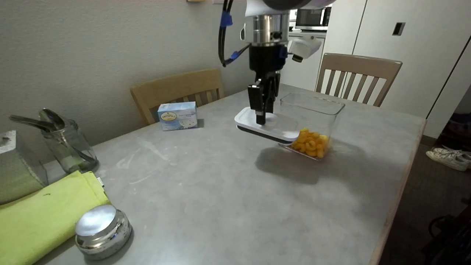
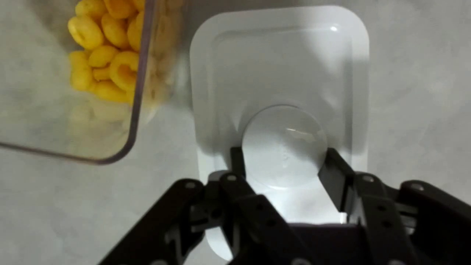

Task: Place the white lid on top of the food container

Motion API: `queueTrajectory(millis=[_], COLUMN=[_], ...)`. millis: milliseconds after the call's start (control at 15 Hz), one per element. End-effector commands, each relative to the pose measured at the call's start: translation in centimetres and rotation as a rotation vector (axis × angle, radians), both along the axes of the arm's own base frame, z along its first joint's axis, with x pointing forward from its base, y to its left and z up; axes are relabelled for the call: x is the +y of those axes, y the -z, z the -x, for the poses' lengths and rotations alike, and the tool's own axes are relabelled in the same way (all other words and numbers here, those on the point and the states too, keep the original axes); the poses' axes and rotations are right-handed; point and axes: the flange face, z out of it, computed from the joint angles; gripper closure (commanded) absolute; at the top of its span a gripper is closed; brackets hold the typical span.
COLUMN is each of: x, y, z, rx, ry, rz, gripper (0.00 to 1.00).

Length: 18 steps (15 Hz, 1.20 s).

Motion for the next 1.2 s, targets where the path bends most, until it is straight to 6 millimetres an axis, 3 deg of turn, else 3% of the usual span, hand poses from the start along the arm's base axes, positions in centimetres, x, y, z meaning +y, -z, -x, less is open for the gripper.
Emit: queueTrajectory(millis=[0, 267, 600, 1133], x=[-0.3, -1.4, -4.4, -10.8], y=[-4.3, -7.3, -9.4, -10.3], z=[0.5, 0.3, 0.2, 0.7], rx=[-0.083, -0.118, -0.143, -0.098], ry=[-0.061, -0.043, -0.035, 0.108], rz=[0.0, 0.089, 0.118, 0.12], gripper=[0.71, 0.71, 0.71, 0.71])
